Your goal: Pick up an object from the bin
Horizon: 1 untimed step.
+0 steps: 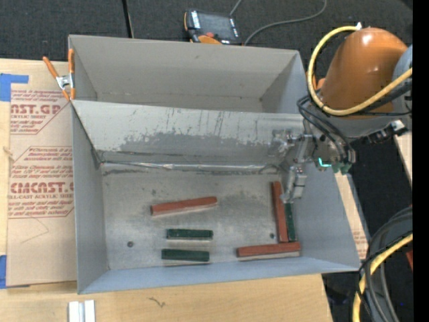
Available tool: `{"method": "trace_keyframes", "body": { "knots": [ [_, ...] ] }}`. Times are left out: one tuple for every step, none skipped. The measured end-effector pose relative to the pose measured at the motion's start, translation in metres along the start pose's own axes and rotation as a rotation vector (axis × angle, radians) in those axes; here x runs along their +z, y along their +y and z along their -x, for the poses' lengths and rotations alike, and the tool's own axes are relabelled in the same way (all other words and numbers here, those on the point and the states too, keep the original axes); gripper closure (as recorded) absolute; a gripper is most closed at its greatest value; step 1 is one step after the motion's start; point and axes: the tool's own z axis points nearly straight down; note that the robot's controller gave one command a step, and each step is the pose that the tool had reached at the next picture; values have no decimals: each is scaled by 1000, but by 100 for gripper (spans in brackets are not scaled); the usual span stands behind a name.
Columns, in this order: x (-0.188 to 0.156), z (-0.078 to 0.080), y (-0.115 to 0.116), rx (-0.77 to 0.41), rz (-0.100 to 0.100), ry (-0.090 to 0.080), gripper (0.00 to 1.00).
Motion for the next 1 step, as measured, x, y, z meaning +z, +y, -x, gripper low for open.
{"method": "trace_keyframes", "body": {
  "knots": [
    [137, -47, -17, -66, 1, 3, 0]
  ]
}}
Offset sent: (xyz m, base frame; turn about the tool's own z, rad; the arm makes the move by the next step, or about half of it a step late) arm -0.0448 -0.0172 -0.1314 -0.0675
